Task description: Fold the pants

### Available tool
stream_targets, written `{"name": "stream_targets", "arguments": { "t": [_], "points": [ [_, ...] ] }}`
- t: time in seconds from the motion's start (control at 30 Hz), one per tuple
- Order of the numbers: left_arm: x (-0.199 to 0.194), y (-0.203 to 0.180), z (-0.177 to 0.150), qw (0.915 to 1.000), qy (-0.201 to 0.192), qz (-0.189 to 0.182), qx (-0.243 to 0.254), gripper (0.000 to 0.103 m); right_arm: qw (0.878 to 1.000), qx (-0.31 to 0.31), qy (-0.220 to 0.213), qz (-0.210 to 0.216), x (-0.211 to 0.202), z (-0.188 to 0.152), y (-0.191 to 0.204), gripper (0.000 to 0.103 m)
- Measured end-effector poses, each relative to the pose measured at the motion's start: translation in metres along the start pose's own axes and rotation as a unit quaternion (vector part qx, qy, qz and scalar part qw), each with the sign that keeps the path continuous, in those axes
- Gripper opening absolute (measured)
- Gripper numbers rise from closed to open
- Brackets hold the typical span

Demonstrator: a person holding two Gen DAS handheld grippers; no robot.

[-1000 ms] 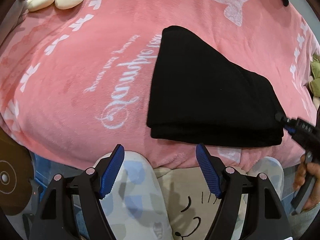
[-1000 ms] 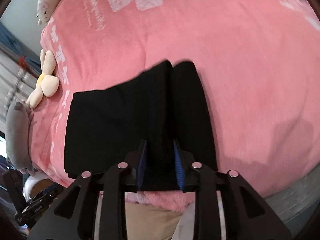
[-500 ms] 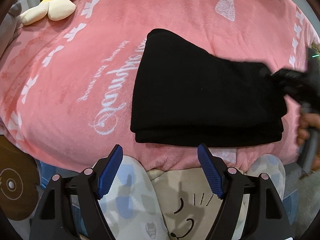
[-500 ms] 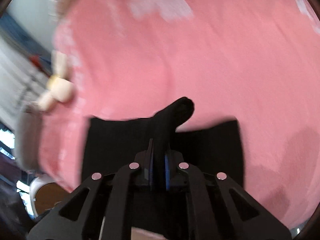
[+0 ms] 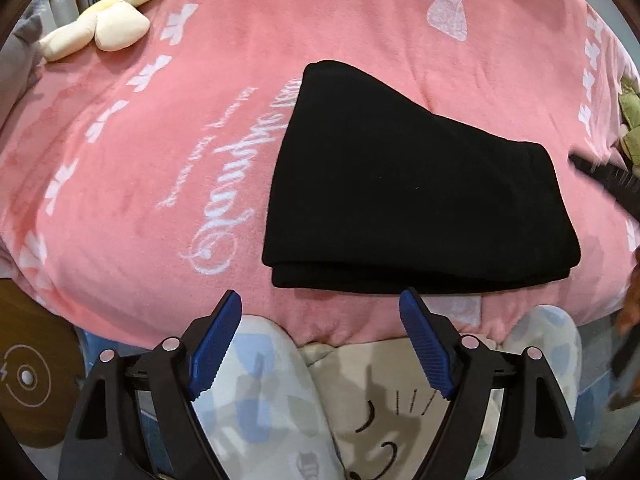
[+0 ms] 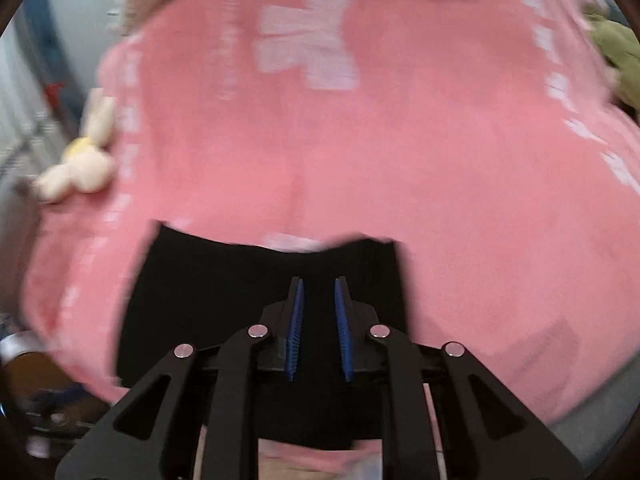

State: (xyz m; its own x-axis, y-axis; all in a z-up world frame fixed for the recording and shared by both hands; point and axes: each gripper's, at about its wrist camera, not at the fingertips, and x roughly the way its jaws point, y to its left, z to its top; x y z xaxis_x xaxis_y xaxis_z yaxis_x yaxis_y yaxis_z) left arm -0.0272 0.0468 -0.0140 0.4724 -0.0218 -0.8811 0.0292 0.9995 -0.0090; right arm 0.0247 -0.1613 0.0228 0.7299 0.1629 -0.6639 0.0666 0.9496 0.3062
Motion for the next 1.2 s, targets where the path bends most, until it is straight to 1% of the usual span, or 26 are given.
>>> {"name": "stream_targets", "arguments": {
  "t": [0.07, 0.1, 0.17, 0.2, 0.23, 0.27, 0.3, 0.33, 0.37, 0.4, 0.43, 0.5, 0.53, 0.57, 0.6, 0.63, 0.67, 0.7, 0.77, 0.8, 0.9, 1.0, 1.07, 1.1, 1.17, 1.2],
  "points": [
    [0.004, -0.002, 0.001, 0.9999, 0.008, -0.009, 0.001, 0.078, 0.999, -0.032, 0.006, 0.027, 0.003, 0.007, 0.022, 0.017],
    [0.004, -0.003, 0.001, 0.9999, 0.011, -0.013, 0.002, 0.078, 0.997, -0.055, 0.024, 0.050, 0.012, 0.008, 0.036, 0.016],
    [0.002, -0.004, 0.002, 0.9998, 0.008, -0.017, 0.005, 0.078, 0.992, -0.073, 0.079, 0.072, 0.044, 0.006, 0.047, 0.014],
    [0.001, -0.005, 0.002, 0.9998, 0.006, -0.017, 0.007, 0.078, 0.990, -0.076, 0.106, 0.057, 0.068, 0.003, 0.040, 0.014],
    [-0.001, -0.004, 0.002, 0.9998, 0.004, -0.015, 0.008, 0.078, 0.990, -0.072, 0.122, 0.022, 0.090, 0.002, 0.027, 0.010],
    [-0.001, -0.003, 0.002, 0.9998, 0.005, -0.015, 0.008, 0.078, 0.990, -0.064, 0.128, -0.009, 0.104, 0.004, 0.014, 0.000],
    [-0.002, -0.003, 0.002, 0.9998, 0.005, -0.016, 0.007, 0.078, 0.991, -0.029, 0.134, -0.009, 0.116, 0.006, -0.009, 0.000],
    [-0.002, 0.000, 0.002, 0.9999, 0.005, -0.015, 0.006, 0.078, 0.991, 0.018, 0.129, 0.019, 0.115, 0.011, -0.025, 0.000],
    [-0.002, 0.002, 0.002, 0.9999, 0.004, -0.014, 0.006, 0.078, 0.991, 0.034, 0.126, 0.021, 0.111, 0.015, -0.028, 0.000],
    [-0.002, 0.004, 0.002, 0.9999, 0.003, -0.013, 0.005, 0.078, 0.994, 0.030, 0.110, 0.000, 0.098, 0.020, -0.021, 0.004],
    [-0.001, 0.006, 0.002, 0.9999, 0.002, -0.013, 0.003, 0.078, 0.995, 0.014, 0.096, -0.005, 0.087, 0.021, -0.011, 0.007],
    [0.004, 0.006, 0.002, 0.9999, 0.006, -0.014, 0.000, 0.078, 0.996, -0.031, 0.083, 0.004, 0.073, 0.015, 0.010, 0.006],
    [0.008, 0.006, 0.003, 0.9997, 0.013, -0.019, -0.001, 0.078, 0.995, -0.047, 0.082, -0.010, 0.072, 0.011, 0.013, 0.007],
    [0.010, 0.005, 0.004, 0.9996, 0.018, -0.023, -0.003, 0.078, 0.991, -0.072, 0.095, -0.055, 0.084, 0.004, 0.010, 0.004],
    [0.012, 0.005, 0.005, 0.9994, 0.022, -0.025, -0.004, 0.078, 0.987, -0.077, 0.110, -0.083, 0.096, 0.000, 0.003, 0.003],
    [0.012, 0.004, 0.005, 0.9993, 0.024, -0.028, -0.004, 0.078, 0.989, -0.060, 0.112, -0.080, 0.100, -0.002, -0.007, 0.003],
    [0.012, 0.003, 0.005, 0.9993, 0.024, -0.028, -0.002, 0.078, 0.991, -0.034, 0.107, -0.072, 0.094, 0.001, -0.010, 0.007],
    [0.012, 0.003, 0.004, 0.9994, 0.023, -0.028, 0.000, 0.078, 0.992, -0.016, 0.104, -0.069, 0.084, 0.006, -0.002, 0.010],
    [0.010, 0.002, 0.003, 0.9996, 0.017, -0.023, 0.002, 0.078, 0.996, -0.033, 0.080, -0.024, 0.070, 0.014, 0.028, 0.010],
    [0.011, 0.002, 0.002, 0.9996, 0.017, -0.023, 0.001, 0.078, 0.995, -0.060, 0.084, 0.005, 0.070, 0.016, 0.053, 0.010],
    [0.013, 0.000, 0.000, 0.9993, 0.026, -0.028, 0.000, 0.078, 0.983, -0.118, 0.126, 0.057, 0.097, 0.009, 0.110, 0.010],
    [0.010, -0.001, -0.003, 0.9994, 0.024, -0.024, 0.007, 0.078, 0.970, -0.152, 0.185, 0.050, 0.151, -0.008, 0.143, 0.010],
    [0.008, 0.000, -0.004, 0.9995, 0.024, -0.020, 0.008, 0.078, 0.965, -0.189, 0.179, 0.032, 0.162, -0.010, 0.164, 0.010],
    [0.008, 0.000, -0.005, 0.9995, 0.025, -0.018, 0.007, 0.078, 0.964, -0.206, 0.168, 0.024, 0.152, -0.007, 0.174, 0.010],
    [0.007, 0.002, -0.007, 0.9996, 0.025, -0.016, 0.006, 0.078, 0.970, -0.185, 0.146, 0.067, 0.126, -0.001, 0.171, 0.009],
    [0.007, 0.003, -0.008, 0.9995, 0.026, -0.015, 0.006, 0.078, 0.974, -0.172, 0.133, 0.069, 0.114, 0.003, 0.165, 0.009]
  ]
}}
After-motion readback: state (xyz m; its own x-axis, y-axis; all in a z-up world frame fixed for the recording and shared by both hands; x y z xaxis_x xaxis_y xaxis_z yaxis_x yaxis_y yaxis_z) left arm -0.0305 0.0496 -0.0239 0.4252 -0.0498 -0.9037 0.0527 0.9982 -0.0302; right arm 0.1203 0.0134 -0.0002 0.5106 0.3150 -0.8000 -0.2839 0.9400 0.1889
